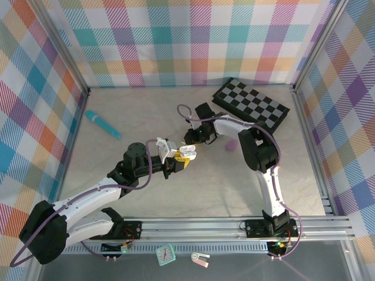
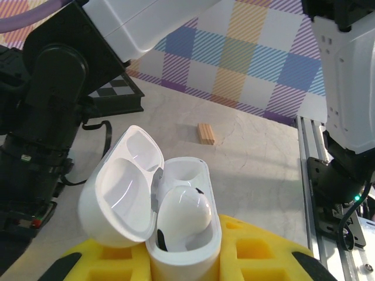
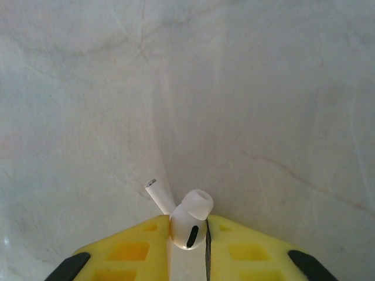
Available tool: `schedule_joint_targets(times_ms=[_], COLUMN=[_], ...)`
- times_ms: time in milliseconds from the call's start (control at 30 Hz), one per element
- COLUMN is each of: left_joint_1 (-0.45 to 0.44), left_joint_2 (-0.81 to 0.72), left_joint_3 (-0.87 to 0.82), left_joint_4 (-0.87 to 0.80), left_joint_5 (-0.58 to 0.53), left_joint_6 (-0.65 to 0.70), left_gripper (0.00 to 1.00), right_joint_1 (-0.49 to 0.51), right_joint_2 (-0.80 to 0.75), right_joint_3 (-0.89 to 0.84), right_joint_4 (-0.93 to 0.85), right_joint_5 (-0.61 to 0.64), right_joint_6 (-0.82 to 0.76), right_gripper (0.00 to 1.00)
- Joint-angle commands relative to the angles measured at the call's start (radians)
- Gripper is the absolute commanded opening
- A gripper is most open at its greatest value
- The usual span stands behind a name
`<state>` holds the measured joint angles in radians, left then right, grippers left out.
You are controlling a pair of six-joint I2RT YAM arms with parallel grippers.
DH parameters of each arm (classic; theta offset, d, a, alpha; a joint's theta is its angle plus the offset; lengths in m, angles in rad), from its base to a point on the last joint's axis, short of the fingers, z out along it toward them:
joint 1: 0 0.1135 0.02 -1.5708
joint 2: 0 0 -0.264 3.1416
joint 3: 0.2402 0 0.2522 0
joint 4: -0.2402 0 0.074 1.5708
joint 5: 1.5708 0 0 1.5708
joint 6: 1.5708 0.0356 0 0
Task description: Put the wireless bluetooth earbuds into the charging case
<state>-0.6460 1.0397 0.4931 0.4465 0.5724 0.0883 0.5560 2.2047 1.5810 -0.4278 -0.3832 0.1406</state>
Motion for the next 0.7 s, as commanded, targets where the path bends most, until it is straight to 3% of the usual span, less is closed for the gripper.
schedule_joint_targets(times_ms=[0, 333, 667], left_joint_1=[0.015, 0.042, 0.043], left_joint_2=[-0.015, -0.042, -0.074], left_joint_3=[-0.017, -0.033, -0.008], left_joint_4=[0.006, -0.023, -0.077], left_joint_5=[-0.021, -0.039, -0.023], left_joint_6=[0.014, 0.040, 0.078], left_gripper=[0.18, 0.18, 0.18], right_joint_1=[0.007, 0.004, 0.008], right_joint_2=[-0.067, -0.257, -0.486], right_joint_3=[-0.034, -0.237, -0.588], right_joint_4=[-0.071, -0.127, -0.083], right_joint_5=[0.056, 0.075, -0.001], right_joint_6=[-0.038, -0.144, -0.063], right_gripper=[0.22, 0.22, 0.22])
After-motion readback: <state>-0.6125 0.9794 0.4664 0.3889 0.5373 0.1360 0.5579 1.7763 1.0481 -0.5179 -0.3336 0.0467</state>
